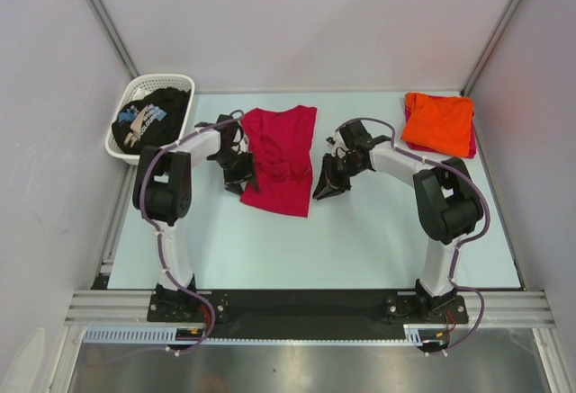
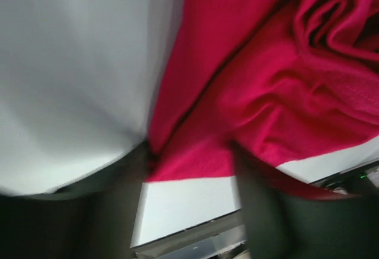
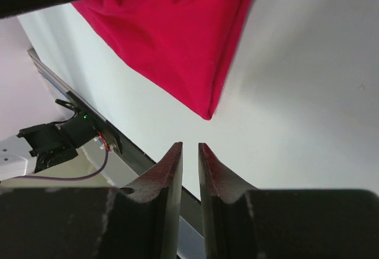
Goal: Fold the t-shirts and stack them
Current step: Fold the folded rectangular tshirt in 1/3 of the way
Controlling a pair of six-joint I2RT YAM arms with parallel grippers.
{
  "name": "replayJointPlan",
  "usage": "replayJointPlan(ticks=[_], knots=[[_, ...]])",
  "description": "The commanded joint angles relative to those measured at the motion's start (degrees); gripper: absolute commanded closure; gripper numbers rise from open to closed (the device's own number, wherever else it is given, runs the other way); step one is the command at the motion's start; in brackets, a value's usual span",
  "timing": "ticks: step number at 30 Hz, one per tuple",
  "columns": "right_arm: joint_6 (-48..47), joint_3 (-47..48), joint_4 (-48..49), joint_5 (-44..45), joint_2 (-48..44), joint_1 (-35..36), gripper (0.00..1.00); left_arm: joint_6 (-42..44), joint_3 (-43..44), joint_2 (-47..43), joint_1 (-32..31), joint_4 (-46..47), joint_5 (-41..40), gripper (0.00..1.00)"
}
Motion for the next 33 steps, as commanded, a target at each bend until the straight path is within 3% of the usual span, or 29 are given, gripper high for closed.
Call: replayJointPlan(ticks=[1,2,6,12,22,23,25,26,27,33], knots=[[0.64,2.55,1.12,-3.39,1.09,0.01,0.78,-0.36,2.09,3.89,0.23,2.83,2.68,0.84],[0.64,2.64,1.21,-3.65,1.18,0.01,0.78,-0.45,2.18,4.25,0.23,2.39,2.95,1.0],[1.08,2.9,1.29,-4.35,1.35,0.1,0.77,0.16,0.78,3.55,0.14,-0.42,4.18,1.0],[0.81,3.87,1.38,-5.41,2.58,0.89,0.77,-0.19,-5.72,-4.78,0.06,-1.39,5.14,1.0],[0.99,5.89,1.47,-6.81,5.48,2.21,0.77,2.18,-7.74,-12.01,-0.21,-7.89,3.48,1.0],[0.82,6.24,1.3,-6.99,5.74,2.21,0.77,2.62,-8.53,-11.4,-0.21,-8.16,3.48,0.93],[0.55,7.3,0.86,-7.17,6.27,2.3,0.77,3.32,-11.87,-10.78,-0.3,-8.08,2.95,0.63],[0.38,7.73,0.25,-7.08,6.62,2.3,0.77,3.33,-12.93,-11.21,-0.3,-7.64,2.43,0.22],[0.11,8.7,0.07,-6.99,6.8,2.3,0.77,3.5,-14.15,-11.48,-0.38,-7.29,1.81,0.01],[0.11,11.43,-0.72,-7.0,7.59,3.09,0.77,3.06,-7.95,-16.22,-0.38,-7.46,-2.14,0.0]])
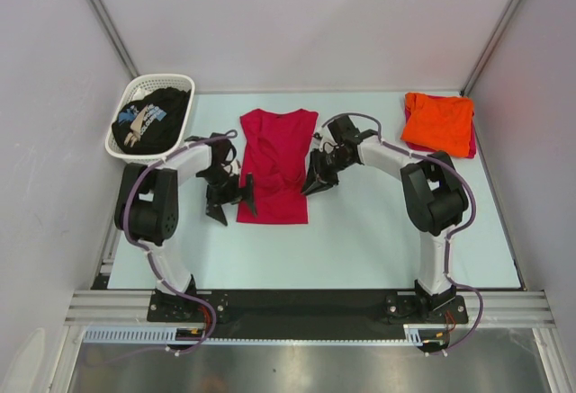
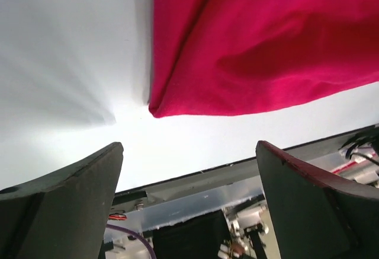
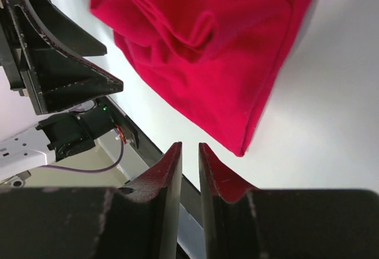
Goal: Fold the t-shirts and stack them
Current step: Fold the folded rectangular tshirt in 1/3 of the way
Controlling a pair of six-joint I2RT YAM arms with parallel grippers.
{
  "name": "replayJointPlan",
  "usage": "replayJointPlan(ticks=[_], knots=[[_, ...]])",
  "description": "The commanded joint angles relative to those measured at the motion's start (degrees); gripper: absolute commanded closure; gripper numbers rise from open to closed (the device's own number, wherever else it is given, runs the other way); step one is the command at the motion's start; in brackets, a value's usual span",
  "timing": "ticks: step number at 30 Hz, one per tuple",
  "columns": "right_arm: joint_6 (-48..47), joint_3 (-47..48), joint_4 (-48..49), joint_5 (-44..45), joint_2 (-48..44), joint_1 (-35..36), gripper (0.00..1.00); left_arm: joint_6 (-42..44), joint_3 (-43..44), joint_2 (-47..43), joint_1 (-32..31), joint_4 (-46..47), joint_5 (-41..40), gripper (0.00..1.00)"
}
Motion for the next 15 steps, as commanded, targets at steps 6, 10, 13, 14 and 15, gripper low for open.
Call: replayJointPlan(ticks=[6,10,13,14,15], knots=[[0.9,5.95,-0.53,-2.03,2.81,2.18,0.77,2.76,16.24,-2.47,-0.32,1.42,-4.32,0.0],[1.52,6.75,-0.44,-2.04,3.34,2.88,0.77,8.98,22.48,2.8,-1.54,-0.15,-8.08,0.09],[1.78,7.1,-0.35,-2.03,3.61,2.97,0.77,14.09,26.88,6.67,-3.92,-2.35,-13.89,0.19],[1.87,7.27,-0.44,-2.03,3.61,2.97,0.77,13.67,27.15,7.28,-3.92,-2.19,-11.46,0.21],[1.78,7.54,-0.53,-1.95,3.69,2.97,0.77,14.01,27.59,7.64,-4.36,-2.53,-11.87,0.22]])
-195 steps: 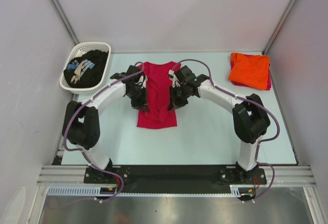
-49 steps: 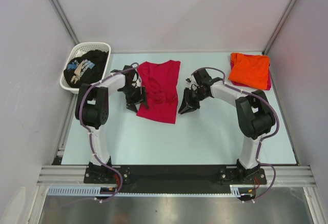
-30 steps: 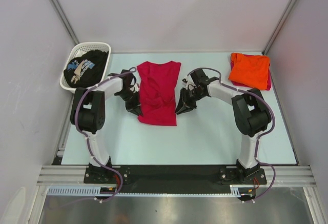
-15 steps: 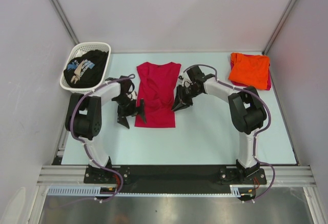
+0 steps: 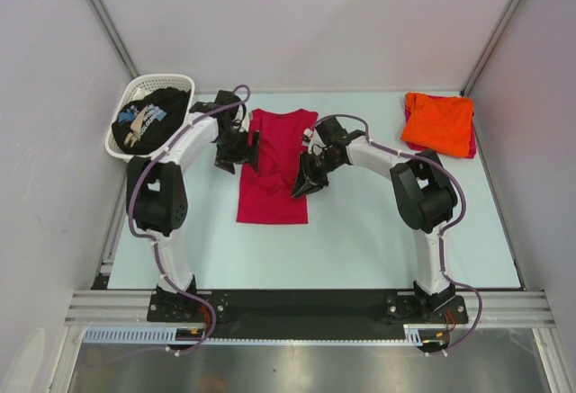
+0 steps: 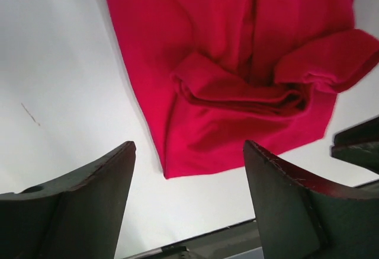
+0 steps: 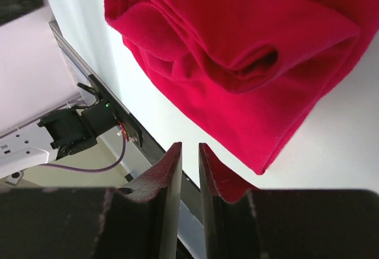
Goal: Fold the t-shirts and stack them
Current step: Fold the folded rectangular tshirt in 1/3 of the way
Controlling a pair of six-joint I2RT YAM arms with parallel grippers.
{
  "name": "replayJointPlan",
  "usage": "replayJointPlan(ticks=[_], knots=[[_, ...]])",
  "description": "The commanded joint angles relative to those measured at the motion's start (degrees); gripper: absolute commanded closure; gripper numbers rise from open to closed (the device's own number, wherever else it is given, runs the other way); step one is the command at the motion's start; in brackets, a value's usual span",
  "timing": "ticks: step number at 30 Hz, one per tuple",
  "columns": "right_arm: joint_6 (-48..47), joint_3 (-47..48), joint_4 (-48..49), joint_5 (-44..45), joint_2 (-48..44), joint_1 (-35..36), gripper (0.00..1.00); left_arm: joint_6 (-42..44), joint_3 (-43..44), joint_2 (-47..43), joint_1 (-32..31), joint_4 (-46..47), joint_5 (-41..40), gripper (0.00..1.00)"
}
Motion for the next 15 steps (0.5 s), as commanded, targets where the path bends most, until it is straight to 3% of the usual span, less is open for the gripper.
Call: replayJointPlan(ticks=[1,6,10,15], knots=[[1.0,3.06,-0.31,-1.18,0.07,-0.02,0.77,6.08,3.2,2.99,-2.74,-3.28,-3.89,0.17],[1.17,3.76,-0.66,-1.01,0.33,0.06,0.77,6.96,2.33,3.16,-7.22,-2.84,-2.59,0.11],[1.17,3.76,-0.75,-1.09,0.51,-0.02,0.77,7.05,1.53,3.25,-9.51,-2.14,-6.19,0.04],[1.0,3.76,-0.93,-1.18,0.77,0.06,0.77,7.58,2.68,4.22,-9.95,-1.53,-8.3,0.04]])
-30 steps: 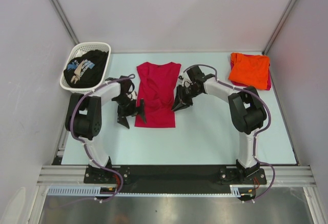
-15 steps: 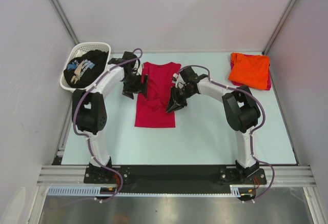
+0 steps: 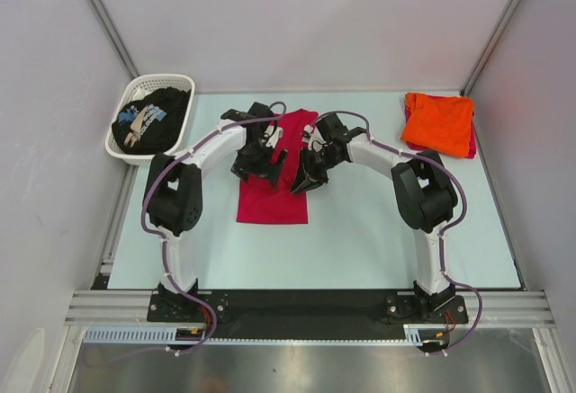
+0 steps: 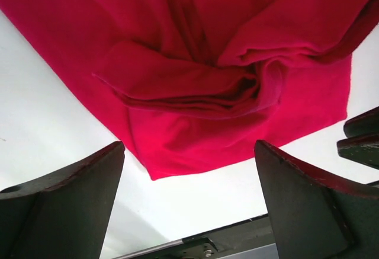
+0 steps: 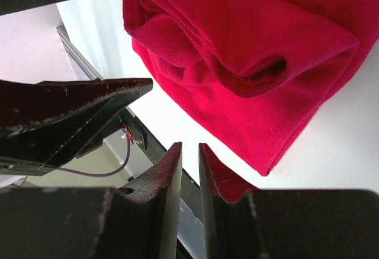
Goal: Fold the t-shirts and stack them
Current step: Fold the folded rectangular tshirt in 1/3 of the way
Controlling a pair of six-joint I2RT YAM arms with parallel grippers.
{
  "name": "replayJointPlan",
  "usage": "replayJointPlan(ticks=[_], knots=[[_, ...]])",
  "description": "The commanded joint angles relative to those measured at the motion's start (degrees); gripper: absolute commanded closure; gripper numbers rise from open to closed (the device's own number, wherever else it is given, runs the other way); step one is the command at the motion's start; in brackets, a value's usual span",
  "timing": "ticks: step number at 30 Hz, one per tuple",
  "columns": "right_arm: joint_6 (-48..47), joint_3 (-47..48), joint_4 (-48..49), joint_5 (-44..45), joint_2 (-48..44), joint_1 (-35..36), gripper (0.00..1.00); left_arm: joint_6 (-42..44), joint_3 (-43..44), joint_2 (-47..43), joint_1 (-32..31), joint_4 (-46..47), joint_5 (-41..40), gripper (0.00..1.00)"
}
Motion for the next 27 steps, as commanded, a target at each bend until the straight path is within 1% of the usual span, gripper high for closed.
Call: replayJointPlan(ticks=[1,8,11,12,14,15,16,17,20,21,25,27], knots=[[0.12,2.1,-0.73,-1.07,0.79,-0.18,0.77,2.03,2.0,1.13,0.38,0.47,-3.82,0.03],[-0.67,2.54,-2.05,-1.34,1.06,-0.27,0.77,2.82,5.42,6.14,-0.32,1.87,-6.01,0.06],[-0.76,2.8,-2.49,-1.25,0.97,-0.44,0.77,3.34,8.06,9.04,-0.67,2.05,-5.49,0.14],[-0.93,2.89,-2.58,-1.25,0.88,-0.53,0.77,3.35,8.85,10.36,-0.67,1.96,-5.4,0.27],[-0.93,3.07,-2.66,-1.51,0.88,-0.62,0.77,3.43,10.87,11.16,-0.85,1.87,-5.06,0.41],[-1.02,3.07,-2.75,-1.51,0.79,-0.62,0.77,3.52,11.49,11.51,-0.93,1.79,-5.05,0.56],[-1.11,3.33,-3.01,-1.51,0.79,-0.62,0.77,3.52,12.45,11.43,-1.02,1.61,-5.4,0.64],[-1.28,3.24,-3.19,-1.34,0.79,-0.62,0.77,3.52,12.63,11.25,-1.02,1.35,-5.84,0.68],[-1.11,3.07,-3.02,-1.16,0.79,-0.62,0.77,3.52,10.97,9.32,-1.02,1.17,-6.46,0.9],[-0.76,3.07,-2.67,-1.16,0.71,-0.44,0.77,3.35,10.27,8.1,-1.02,1.17,-8.63,1.0],[-0.41,3.24,-2.05,-0.55,0.97,-0.27,0.77,2.29,7.19,5.63,-0.93,-0.15,-12.52,1.0],[-0.32,3.59,-1.79,-0.55,1.41,-0.09,0.77,2.03,7.36,5.36,-0.93,-0.5,-13.4,1.0]])
